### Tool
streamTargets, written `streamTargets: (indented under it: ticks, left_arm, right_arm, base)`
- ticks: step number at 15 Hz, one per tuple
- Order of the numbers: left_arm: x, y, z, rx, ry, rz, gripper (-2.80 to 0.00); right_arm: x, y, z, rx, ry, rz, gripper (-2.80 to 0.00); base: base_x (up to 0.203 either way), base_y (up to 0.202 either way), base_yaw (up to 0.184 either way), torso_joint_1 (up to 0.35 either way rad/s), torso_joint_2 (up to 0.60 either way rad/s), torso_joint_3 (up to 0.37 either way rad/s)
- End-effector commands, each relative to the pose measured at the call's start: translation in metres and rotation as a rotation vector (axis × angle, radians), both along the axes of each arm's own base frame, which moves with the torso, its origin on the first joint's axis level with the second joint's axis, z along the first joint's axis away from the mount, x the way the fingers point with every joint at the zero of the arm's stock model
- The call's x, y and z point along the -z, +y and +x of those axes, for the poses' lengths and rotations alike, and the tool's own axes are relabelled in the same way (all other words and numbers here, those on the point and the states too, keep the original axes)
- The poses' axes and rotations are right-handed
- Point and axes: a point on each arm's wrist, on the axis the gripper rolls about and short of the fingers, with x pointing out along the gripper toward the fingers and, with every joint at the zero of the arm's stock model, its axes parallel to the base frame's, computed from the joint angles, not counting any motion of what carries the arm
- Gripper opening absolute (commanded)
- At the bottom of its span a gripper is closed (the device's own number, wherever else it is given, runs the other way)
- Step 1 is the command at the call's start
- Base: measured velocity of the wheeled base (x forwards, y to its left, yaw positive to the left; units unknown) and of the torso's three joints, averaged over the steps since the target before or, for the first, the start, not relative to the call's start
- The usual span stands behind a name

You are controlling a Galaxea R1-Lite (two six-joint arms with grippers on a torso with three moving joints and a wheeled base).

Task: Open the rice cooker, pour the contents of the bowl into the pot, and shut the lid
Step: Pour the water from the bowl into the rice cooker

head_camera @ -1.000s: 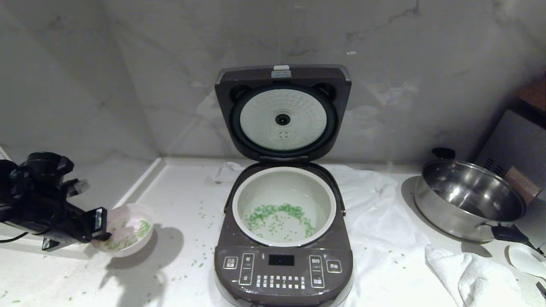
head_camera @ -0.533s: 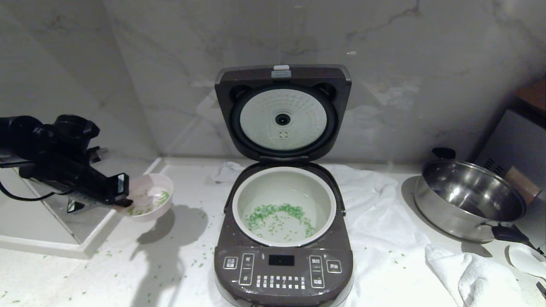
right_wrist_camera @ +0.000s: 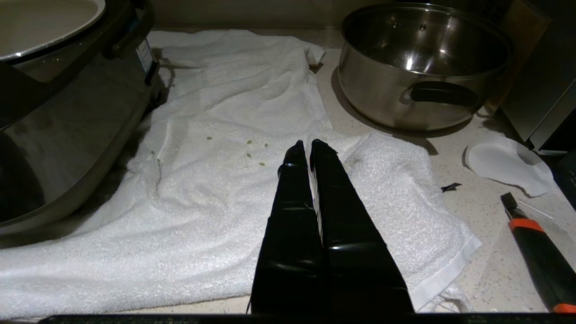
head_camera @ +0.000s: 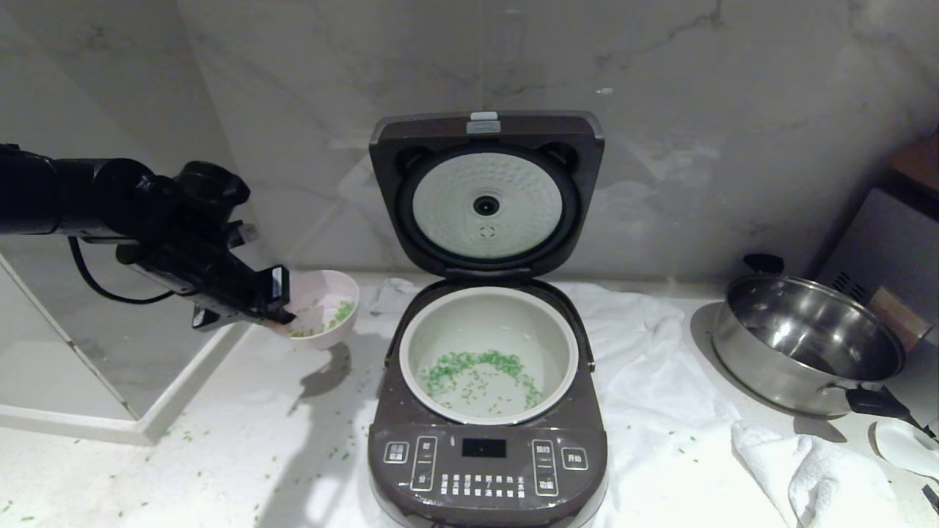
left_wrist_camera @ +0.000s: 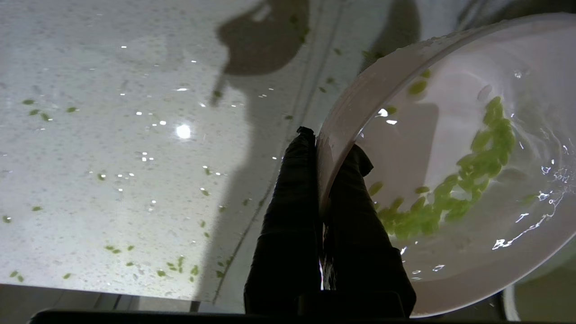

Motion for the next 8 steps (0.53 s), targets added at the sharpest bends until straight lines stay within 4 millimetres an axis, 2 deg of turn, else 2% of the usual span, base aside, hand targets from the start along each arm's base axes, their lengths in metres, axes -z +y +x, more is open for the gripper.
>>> streamTargets:
  ticks: [1,8]
  left_arm:
    - [-0.009,-0.025,-0.002,0.054,-0.008,-0.013,-2.80]
    - [-0.017,-0.109,-0.009,0.204,-0.023,-0.054,-2.80]
  right_arm:
    - [0.000,0.000,0.000,0.000,0.000,-0.001,-2.80]
    - [0.000,0.000,0.000,0.000,0.000,-0.001,-2.80]
  base:
    - [0.000,0.000,0.000,0.000,0.00,0.000]
    - [0.000,0.000,0.000,0.000,0.00,0.000]
